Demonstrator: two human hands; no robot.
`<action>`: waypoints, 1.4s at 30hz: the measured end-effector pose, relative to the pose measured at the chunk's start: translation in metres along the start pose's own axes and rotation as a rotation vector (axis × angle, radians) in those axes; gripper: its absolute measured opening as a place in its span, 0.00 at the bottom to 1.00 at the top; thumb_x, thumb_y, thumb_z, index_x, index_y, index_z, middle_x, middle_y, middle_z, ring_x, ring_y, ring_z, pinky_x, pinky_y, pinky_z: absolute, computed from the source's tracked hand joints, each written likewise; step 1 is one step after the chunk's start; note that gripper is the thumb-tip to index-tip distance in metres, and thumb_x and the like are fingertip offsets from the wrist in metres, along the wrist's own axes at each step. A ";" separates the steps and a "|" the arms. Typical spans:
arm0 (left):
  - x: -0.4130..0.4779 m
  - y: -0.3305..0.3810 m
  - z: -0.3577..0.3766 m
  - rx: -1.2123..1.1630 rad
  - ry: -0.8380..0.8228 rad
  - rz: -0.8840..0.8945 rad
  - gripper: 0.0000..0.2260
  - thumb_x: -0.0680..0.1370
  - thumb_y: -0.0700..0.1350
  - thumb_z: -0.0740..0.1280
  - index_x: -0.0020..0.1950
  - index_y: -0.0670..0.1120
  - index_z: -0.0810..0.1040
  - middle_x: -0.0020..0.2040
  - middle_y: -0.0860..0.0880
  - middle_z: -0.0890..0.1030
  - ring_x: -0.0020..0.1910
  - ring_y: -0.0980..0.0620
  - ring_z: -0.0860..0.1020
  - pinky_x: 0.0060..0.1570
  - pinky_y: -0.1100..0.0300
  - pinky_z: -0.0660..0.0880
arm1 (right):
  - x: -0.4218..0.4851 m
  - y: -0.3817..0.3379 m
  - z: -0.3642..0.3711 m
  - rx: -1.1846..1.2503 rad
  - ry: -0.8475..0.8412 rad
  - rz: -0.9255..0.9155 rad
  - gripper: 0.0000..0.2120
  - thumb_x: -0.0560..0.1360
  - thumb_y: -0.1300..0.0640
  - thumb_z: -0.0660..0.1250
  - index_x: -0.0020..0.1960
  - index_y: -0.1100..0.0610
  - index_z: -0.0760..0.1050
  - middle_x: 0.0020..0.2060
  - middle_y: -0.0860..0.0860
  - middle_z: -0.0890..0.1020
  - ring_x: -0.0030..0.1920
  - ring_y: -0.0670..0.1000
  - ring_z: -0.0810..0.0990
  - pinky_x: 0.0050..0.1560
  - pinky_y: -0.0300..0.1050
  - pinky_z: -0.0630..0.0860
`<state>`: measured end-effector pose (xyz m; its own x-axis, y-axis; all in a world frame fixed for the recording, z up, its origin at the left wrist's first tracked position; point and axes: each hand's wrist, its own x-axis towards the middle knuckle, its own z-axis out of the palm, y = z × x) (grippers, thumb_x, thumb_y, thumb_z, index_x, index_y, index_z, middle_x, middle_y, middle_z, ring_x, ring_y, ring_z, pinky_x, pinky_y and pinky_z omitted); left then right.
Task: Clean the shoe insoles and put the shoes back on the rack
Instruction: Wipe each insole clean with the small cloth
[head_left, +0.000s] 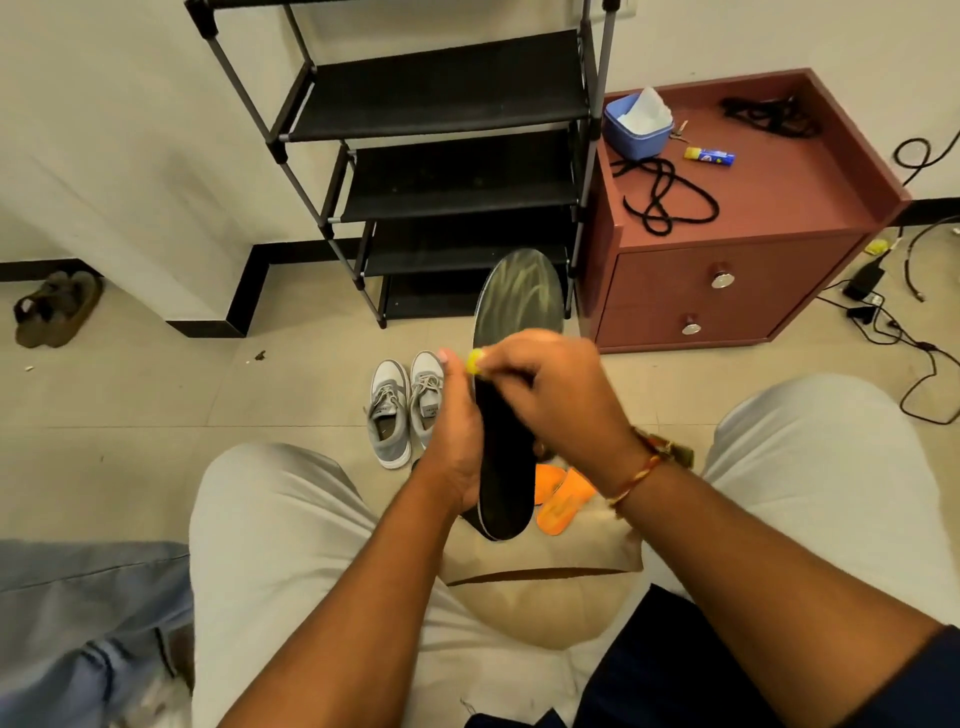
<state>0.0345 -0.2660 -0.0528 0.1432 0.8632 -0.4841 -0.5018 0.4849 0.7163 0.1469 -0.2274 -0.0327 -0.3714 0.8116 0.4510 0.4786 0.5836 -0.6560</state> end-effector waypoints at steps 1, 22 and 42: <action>-0.001 0.003 -0.001 -0.044 0.027 0.005 0.43 0.75 0.76 0.44 0.62 0.46 0.83 0.61 0.34 0.80 0.58 0.37 0.80 0.62 0.42 0.76 | -0.004 -0.005 0.005 0.015 -0.041 -0.017 0.06 0.73 0.63 0.72 0.48 0.56 0.85 0.44 0.49 0.86 0.47 0.48 0.83 0.52 0.48 0.79; -0.001 0.011 -0.003 0.025 0.113 0.066 0.40 0.78 0.73 0.43 0.57 0.47 0.85 0.50 0.41 0.85 0.46 0.44 0.82 0.48 0.52 0.77 | 0.005 0.010 -0.001 -0.165 0.015 -0.043 0.07 0.76 0.61 0.68 0.49 0.58 0.84 0.44 0.53 0.84 0.47 0.56 0.81 0.51 0.54 0.78; 0.004 0.008 -0.007 0.077 0.103 0.089 0.40 0.77 0.73 0.47 0.61 0.43 0.83 0.48 0.37 0.82 0.45 0.41 0.78 0.49 0.47 0.75 | 0.006 0.028 -0.004 -0.276 0.014 0.001 0.05 0.73 0.63 0.69 0.46 0.58 0.84 0.43 0.55 0.83 0.45 0.59 0.80 0.47 0.51 0.77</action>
<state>0.0250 -0.2602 -0.0528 0.0102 0.8863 -0.4629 -0.4407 0.4196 0.7936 0.1617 -0.2063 -0.0460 -0.3604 0.8116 0.4599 0.6787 0.5663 -0.4675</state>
